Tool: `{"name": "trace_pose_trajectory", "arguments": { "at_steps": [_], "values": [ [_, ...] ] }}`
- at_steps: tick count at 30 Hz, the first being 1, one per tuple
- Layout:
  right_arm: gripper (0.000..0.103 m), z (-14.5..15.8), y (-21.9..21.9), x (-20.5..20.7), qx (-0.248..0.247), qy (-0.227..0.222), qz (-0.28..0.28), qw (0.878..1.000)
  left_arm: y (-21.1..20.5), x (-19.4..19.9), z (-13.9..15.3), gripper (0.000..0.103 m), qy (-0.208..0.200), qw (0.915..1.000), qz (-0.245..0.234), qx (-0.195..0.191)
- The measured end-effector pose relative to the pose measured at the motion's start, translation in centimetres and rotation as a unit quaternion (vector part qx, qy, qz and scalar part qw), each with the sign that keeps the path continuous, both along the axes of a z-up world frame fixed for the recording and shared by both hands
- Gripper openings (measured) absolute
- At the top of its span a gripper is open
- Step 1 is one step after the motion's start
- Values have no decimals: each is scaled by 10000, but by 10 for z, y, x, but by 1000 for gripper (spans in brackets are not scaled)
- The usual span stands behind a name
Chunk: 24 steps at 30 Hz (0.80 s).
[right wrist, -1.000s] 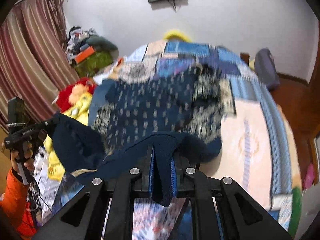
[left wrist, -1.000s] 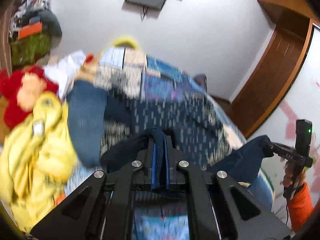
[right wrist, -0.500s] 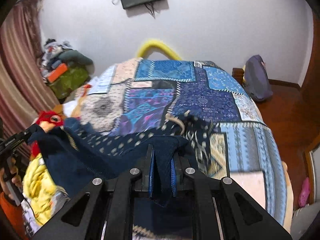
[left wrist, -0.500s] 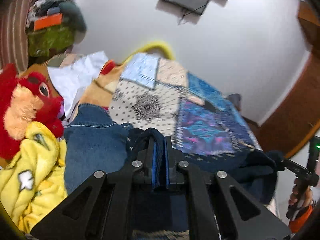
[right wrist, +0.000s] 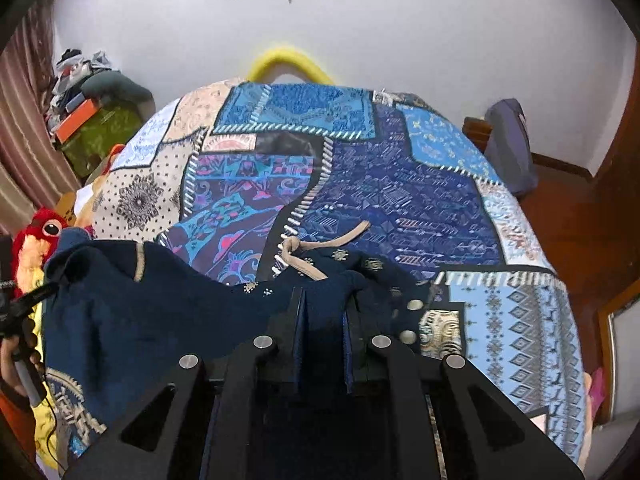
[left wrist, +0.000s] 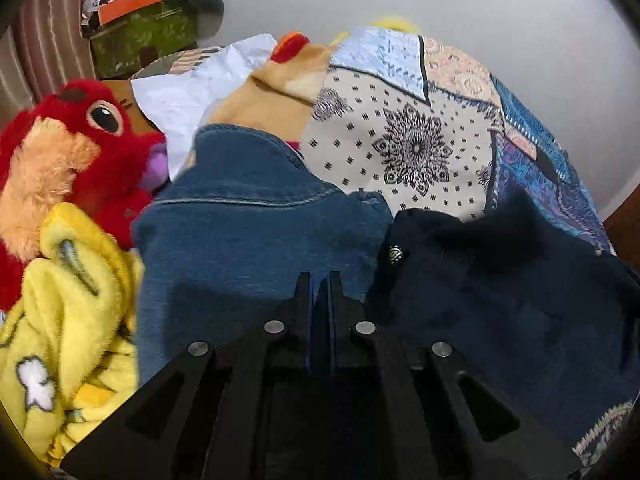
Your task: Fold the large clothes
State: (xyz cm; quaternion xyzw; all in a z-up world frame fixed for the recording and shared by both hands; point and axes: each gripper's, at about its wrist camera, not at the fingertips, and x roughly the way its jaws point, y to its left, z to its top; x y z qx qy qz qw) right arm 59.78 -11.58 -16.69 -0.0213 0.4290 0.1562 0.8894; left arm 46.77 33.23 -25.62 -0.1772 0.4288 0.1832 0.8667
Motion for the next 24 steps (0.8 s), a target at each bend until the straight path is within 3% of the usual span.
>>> {"name": "trace_pose_trajectory", "arguments": {
  "at_steps": [2, 4, 10, 12, 13, 15, 17, 21, 24],
  "values": [
    [11, 24, -10, -11, -507, -671, -543, 9950, 1, -9, 13, 5, -126, 9999, -29, 46],
    [11, 43, -19, -17, -586, -959, -670, 9914, -3, -18, 34, 5, -270, 9994, -172, 111],
    [11, 73, -18, -44, -187, -669, 73, 9976, -46, -30, 81, 8, -458, 9932, -961, 461],
    [11, 74, -3, -61, -209, -640, 365, 9971, -71, -33, 89, 16, -504, 9888, -1312, 504],
    [11, 73, 7, -72, -205, -632, 573, 9961, -81, -34, 90, 19, -528, 9866, -1463, 486],
    [11, 68, 23, -88, -162, -586, 854, 9945, -105, -34, 91, 42, -569, 9818, -1751, 460],
    [11, 59, 47, -104, -140, -489, 1201, 9915, -126, -35, 87, 51, -610, 9772, -1993, 404],
    [11, 31, 87, -125, -163, -240, 1718, 9847, -157, -28, 65, 54, -398, 9692, -2409, 305],
    [11, 4, 107, -131, -456, -97, 1901, 9807, -165, -19, 35, 55, -40, 9689, -2461, 248]
  ]
}}
